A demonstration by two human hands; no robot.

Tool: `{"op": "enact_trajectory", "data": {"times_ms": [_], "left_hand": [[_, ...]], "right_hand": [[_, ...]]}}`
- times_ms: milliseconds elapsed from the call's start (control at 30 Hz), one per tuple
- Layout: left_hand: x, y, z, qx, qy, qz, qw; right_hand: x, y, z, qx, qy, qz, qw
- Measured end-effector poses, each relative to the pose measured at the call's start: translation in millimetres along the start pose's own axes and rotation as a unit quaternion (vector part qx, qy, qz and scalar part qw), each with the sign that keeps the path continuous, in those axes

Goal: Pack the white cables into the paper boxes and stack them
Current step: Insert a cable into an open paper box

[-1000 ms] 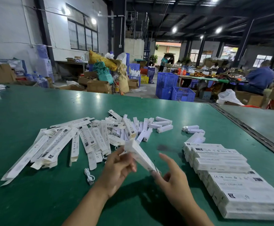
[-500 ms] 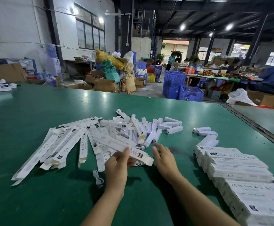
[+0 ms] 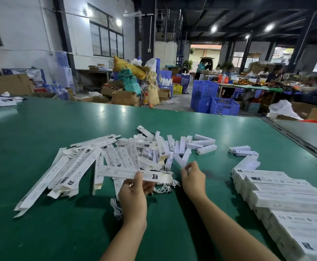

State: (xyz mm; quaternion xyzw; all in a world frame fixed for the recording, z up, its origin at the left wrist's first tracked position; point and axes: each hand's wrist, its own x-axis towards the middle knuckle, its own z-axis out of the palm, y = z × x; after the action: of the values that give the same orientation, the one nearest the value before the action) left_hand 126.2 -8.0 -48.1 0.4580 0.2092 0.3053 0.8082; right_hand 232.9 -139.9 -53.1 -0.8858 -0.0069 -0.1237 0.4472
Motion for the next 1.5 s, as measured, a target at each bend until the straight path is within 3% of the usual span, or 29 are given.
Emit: {"op": "enact_trajectory", "data": {"times_ms": [133,267,433,700,867,967,1067,1167,1367,1500], "left_hand": [[-2.7,3.1,0.5,-0.014,-0.003,-0.001,1.0],[-1.3,7.2,-0.9,-0.02,0.008,0.0,1.0],[-1.2,8.9,-1.9,-0.018,0.015,0.009,1.0],[-4.4,11.9,-0.3,0.005,-0.011,0.032,0.999],[-9.0,7.5,-0.8,0.054,-0.055,0.076,0.994],[-8.8,5.3,-1.7,0.069,-0.077,0.075,0.992],[-8.1,6.1,-2.2,0.065,-0.097,0.061,0.991],[-16.2,5.9,0.3,0.05,-0.158,0.04,0.985],[-38.5,-5.5,8.7,0.065,-0.201,0.047,0.976],[-41.1,-9.4,10.1,0.084,-0.214,0.044,0.972]], "right_hand": [[-29.5,-7.2,-19.6,0.224,0.033,0.1,0.969],[-70.9,-11.3,-39.5,0.33,-0.017,0.059,0.942],[-103.6,-4.6,-55.6,0.283,-0.063,-0.031,0.956],[-105.7,5.0,-58.6,0.268,-0.065,0.001,0.961],[-99.4,6.8,-70.8,0.325,-0.084,0.014,0.942],[-97.5,4.9,-75.1,0.395,-0.127,0.04,0.909],[-93.9,4.9,-77.1,0.5,-0.163,0.098,0.845],[-95.0,0.4,-74.3,0.564,-0.144,0.143,0.8],[-98.5,-1.5,-69.5,0.542,-0.024,0.208,0.814],[-102.6,-6.5,-72.8,0.441,-0.127,0.187,0.869]]}}
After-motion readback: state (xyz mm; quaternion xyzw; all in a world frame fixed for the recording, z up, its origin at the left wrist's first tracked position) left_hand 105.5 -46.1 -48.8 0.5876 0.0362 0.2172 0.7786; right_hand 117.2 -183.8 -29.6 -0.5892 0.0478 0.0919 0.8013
